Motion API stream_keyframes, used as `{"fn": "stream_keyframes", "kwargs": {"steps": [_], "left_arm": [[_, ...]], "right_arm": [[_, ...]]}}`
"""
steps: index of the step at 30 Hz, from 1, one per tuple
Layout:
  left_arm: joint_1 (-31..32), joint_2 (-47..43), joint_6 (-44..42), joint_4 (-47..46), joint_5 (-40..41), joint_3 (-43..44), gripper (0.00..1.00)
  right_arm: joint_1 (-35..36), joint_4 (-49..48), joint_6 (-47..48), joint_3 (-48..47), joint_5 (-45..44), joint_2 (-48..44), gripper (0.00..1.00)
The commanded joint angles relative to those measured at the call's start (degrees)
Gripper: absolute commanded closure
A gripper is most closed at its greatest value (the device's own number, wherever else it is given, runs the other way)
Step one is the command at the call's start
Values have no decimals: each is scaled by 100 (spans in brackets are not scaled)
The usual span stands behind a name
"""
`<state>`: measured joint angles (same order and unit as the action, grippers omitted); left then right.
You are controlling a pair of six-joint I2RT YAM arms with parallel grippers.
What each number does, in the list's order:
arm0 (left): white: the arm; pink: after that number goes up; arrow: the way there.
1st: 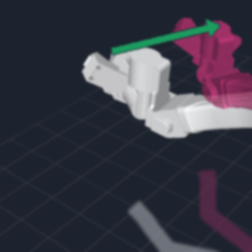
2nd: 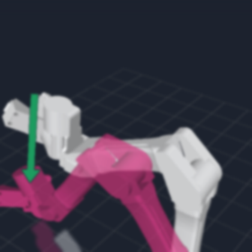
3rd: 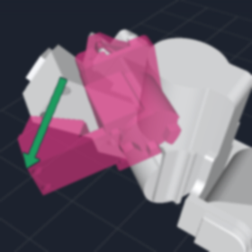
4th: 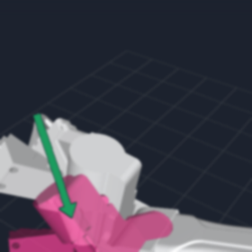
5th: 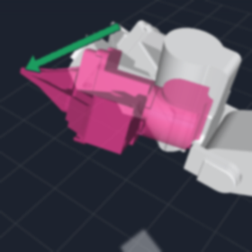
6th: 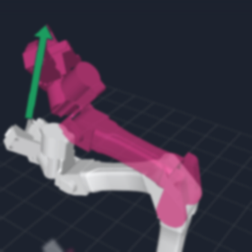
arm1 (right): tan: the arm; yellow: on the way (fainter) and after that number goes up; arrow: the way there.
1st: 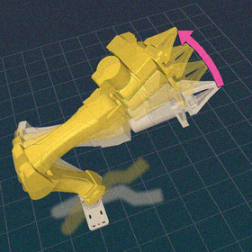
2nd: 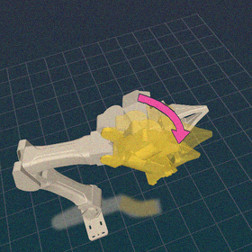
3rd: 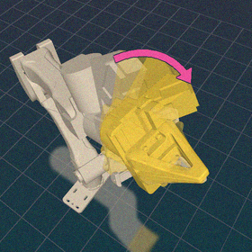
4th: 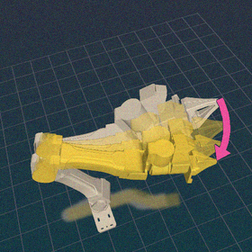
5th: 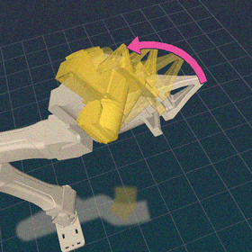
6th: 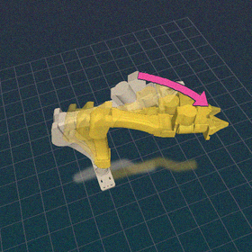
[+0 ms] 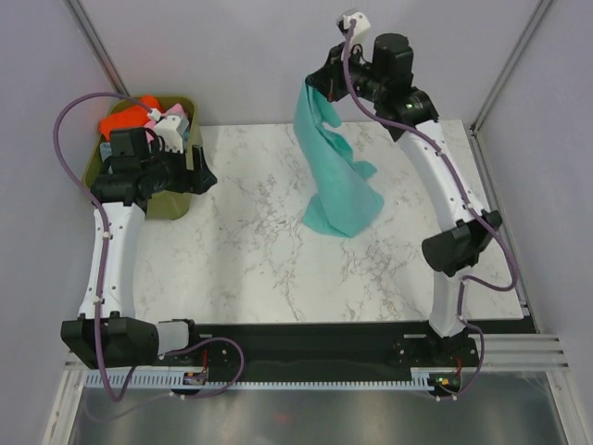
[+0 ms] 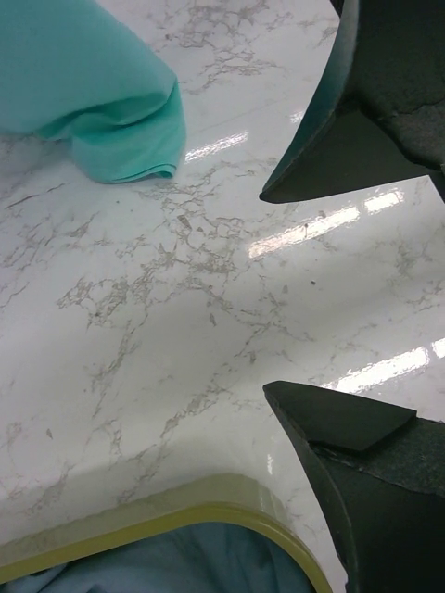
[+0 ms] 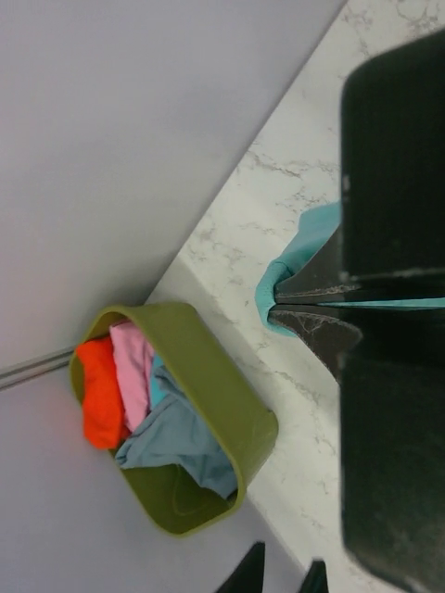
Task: Fold and stack the t-shirts
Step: Flatten the tshirt out
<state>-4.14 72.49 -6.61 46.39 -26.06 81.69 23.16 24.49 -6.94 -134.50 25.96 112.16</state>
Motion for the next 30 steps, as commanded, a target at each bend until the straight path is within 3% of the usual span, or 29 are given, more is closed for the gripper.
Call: {"fn": "stream_keyframes", "kwargs": {"steps": [1, 4, 8, 12, 18, 19, 20, 21, 30], "left_arm": [[62, -15, -305, 291, -215, 268, 15], [290, -16, -533, 467, -189, 269, 15], [818, 46, -587, 529, -153, -117, 16], [1126, 423, -587, 529, -153, -452, 16], [1337, 1537, -587, 529, -153, -391, 16], [1476, 1697, -587, 529, -153, -182, 16], [1565, 1890, -717, 268, -1493, -32, 16], [1774, 2205, 21, 265, -1533, 274, 15], [2392, 4219, 222, 54, -1604, 2348, 17]], "right_arm": [[-30, -243, -177, -419, -178, 666, 100], [-74, -243, 0, -507, -678, 1088, 100], [-583, -296, -526, -560, -1091, 1449, 100], [-874, -270, -431, -472, -1137, 1082, 100], [-1173, -243, -431, 273, -206, -208, 100], [-1182, -243, -405, 492, 39, -412, 100], [-1173, -243, -396, 964, 172, -623, 100], [-1182, -243, -439, 1204, 295, -999, 100], [-1173, -68, -581, 2946, 858, -2416, 100]]}}
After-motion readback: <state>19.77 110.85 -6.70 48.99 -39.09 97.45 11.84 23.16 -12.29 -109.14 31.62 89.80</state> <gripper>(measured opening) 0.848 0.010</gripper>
